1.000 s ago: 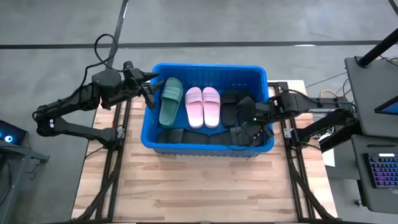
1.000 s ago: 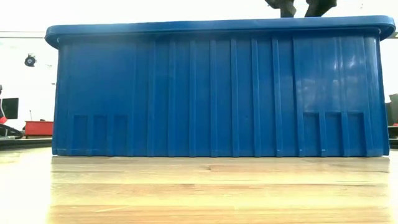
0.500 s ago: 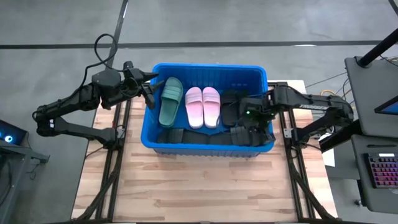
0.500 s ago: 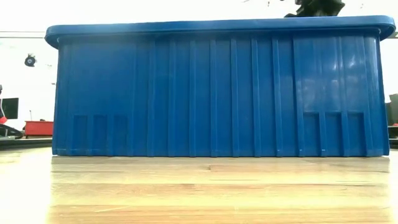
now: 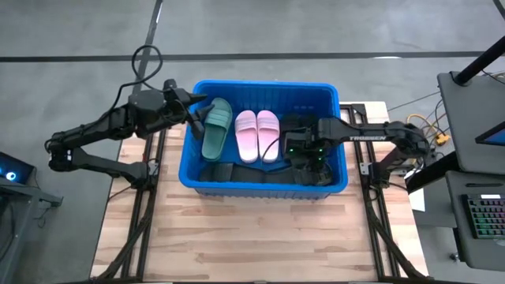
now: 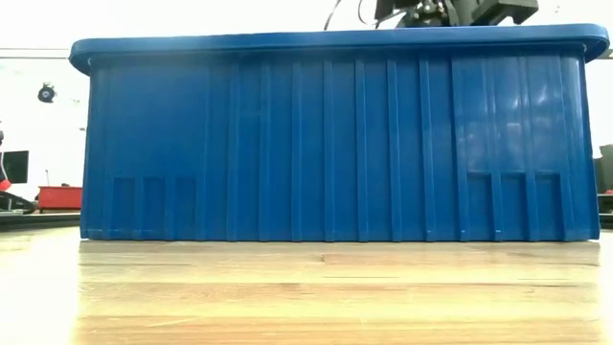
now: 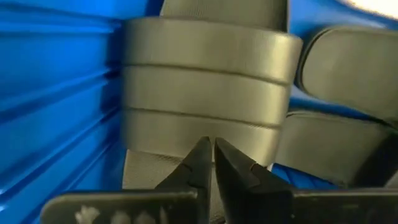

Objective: Pick and place slides into bin
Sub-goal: Put the black slide into the blue bin, then return to Home Position

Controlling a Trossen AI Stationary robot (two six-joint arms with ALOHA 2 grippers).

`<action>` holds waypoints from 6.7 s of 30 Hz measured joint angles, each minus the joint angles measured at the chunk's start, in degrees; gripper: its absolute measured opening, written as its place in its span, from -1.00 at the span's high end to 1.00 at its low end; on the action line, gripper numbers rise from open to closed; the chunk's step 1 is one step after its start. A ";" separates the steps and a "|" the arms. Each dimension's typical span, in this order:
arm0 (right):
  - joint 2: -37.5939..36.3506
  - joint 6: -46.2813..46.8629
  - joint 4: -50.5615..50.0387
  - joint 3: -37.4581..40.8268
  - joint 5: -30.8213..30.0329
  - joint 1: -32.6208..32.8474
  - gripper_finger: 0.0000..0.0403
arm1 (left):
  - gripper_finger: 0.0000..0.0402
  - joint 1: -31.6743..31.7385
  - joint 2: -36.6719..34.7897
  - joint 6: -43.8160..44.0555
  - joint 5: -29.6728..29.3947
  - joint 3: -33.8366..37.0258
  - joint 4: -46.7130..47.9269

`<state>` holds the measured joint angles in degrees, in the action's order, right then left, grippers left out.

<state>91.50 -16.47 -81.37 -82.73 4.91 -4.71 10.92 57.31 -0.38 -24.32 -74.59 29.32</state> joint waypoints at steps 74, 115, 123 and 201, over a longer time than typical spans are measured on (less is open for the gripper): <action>16.47 -6.58 16.67 9.85 19.51 -11.55 0.96 | 0.22 0.02 -3.12 -0.35 -0.02 0.00 0.57; -57.14 23.71 68.71 37.41 2.47 -8.49 0.96 | 0.22 0.01 -3.14 -0.33 0.24 0.00 0.13; -65.77 22.99 68.02 46.94 2.51 -8.39 0.96 | 0.22 0.00 -3.05 -0.32 0.45 0.00 0.13; -90.30 28.49 98.76 82.02 -6.72 -8.42 0.96 | 1.00 -0.04 -51.34 12.35 26.73 64.74 -41.61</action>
<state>1.20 12.02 17.39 -0.71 -1.81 -13.13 10.87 5.98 11.97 2.42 -9.85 -12.29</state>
